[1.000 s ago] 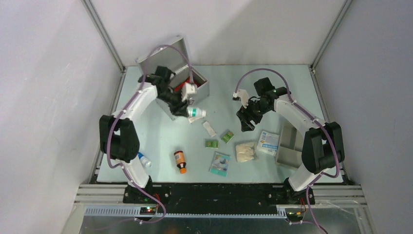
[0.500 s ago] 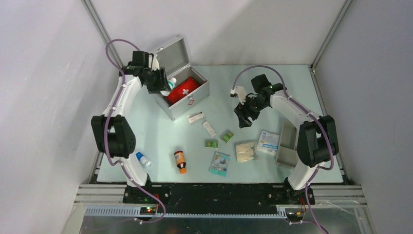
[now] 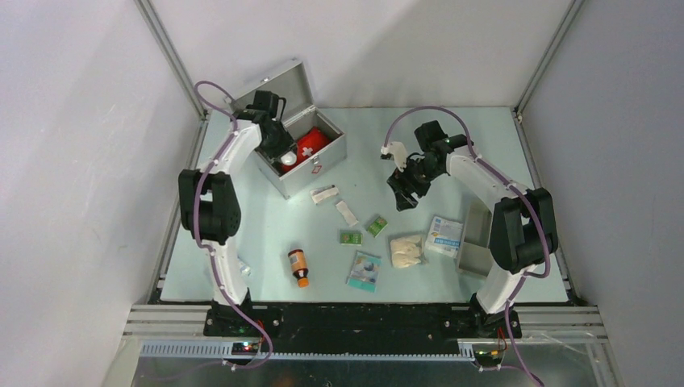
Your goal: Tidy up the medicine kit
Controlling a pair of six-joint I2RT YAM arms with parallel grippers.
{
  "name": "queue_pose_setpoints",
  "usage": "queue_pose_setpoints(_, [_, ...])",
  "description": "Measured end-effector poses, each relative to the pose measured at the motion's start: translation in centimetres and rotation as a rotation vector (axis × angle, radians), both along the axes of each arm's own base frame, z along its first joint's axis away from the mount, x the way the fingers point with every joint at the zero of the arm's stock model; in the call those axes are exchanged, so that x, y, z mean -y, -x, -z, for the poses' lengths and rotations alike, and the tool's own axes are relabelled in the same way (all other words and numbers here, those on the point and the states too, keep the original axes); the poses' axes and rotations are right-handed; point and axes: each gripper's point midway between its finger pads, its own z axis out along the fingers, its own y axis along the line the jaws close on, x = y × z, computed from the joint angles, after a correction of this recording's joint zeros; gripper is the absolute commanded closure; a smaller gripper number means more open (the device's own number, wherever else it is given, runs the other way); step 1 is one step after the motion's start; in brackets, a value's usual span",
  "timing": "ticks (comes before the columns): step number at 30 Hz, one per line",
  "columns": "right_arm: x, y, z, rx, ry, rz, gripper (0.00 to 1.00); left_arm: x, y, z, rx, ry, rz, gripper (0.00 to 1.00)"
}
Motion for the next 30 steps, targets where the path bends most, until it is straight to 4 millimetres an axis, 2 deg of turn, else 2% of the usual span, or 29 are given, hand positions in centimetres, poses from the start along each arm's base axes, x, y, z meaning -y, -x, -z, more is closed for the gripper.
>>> queue_pose_setpoints(5, [0.3,0.1,0.2,-0.004,0.013,-0.002,0.26,-0.3,0.1,0.5,-0.030,0.000,-0.066,0.37])
queue_pose_setpoints(8, [0.4,0.2,0.4,-0.004,0.020,-0.003,0.25,-0.7,0.0,0.1,-0.027,0.000,-0.073,0.18])
queue_pose_setpoints(10, [0.5,0.3,0.5,-0.006,0.025,-0.005,0.25,-1.1,0.0,-0.5,-0.013,-0.002,-0.074,0.11])
queue_pose_setpoints(16, [0.6,0.2,0.7,0.003,0.034,-0.011,0.25,-1.8,-0.7,-3.2,0.053,-0.004,-0.077,0.10])
queue_pose_setpoints(23, [0.8,0.1,0.7,0.011,0.041,-0.016,0.25,-0.9,-2.1,-4.6,0.132,0.016,0.033,0.21])
queue_pose_setpoints(27, [0.9,0.0,0.7,0.019,0.049,-0.019,0.25,1.5,-2.0,-5.4,0.193,0.061,0.300,0.22])
queue_pose_setpoints(30, [1.0,-0.1,0.8,0.025,0.054,-0.022,0.25,4.4,-0.6,-6.6,0.297,0.130,0.636,0.17])
